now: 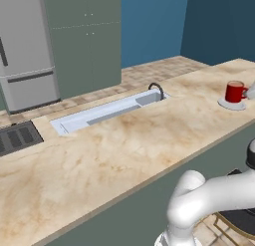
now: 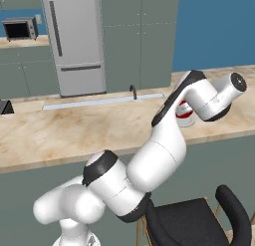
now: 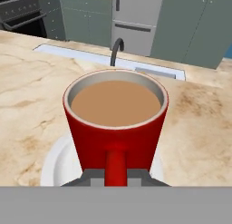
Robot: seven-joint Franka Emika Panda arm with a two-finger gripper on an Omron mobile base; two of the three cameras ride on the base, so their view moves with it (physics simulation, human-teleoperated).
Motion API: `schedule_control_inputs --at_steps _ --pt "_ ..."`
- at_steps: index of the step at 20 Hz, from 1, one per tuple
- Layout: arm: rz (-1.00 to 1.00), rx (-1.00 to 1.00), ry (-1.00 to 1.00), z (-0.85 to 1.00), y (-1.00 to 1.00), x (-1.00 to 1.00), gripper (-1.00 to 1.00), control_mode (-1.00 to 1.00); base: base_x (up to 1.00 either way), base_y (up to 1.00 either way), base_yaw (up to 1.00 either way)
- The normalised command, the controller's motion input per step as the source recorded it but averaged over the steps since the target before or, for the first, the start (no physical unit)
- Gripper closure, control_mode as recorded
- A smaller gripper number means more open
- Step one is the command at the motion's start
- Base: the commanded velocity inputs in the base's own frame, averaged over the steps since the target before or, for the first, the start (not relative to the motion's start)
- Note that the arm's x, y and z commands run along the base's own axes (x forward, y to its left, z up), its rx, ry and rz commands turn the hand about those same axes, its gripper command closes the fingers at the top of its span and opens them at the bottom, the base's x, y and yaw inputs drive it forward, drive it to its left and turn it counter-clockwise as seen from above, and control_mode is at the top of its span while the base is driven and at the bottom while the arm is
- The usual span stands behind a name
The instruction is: Pick the cup of tea, navigate to the dining table, and place it on the saucer.
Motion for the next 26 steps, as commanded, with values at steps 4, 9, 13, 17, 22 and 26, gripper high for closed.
schedule_control_inputs --at_steps 4,9,13,17,22,26 --pt "0.0 -0.03 0.0 -0.24 0.0 0.09 1.0 -1.0 0.0 0.0 0.0" --pt "0.0 -0.02 0.0 -0.17 0.0 0.04 1.0 -1.0 0.0 0.0 0.0" --pt "0.0 -0.01 0.0 -0.06 0.0 0.0 1.0 -1.0 0.0 0.0 0.0" --pt "0.0 0.0 0.0 -0.05 0.0 0.02 1.0 -1.0 0.0 0.0 0.0" --pt "0.0 0.0 0.0 0.0 0.0 0.0 -1.0 -1.0 0.0 0.0 0.0" --pt "0.0 0.0 -0.01 0.01 0.0 -0.2 -1.0 -1.0 0.0 0.0 0.0"
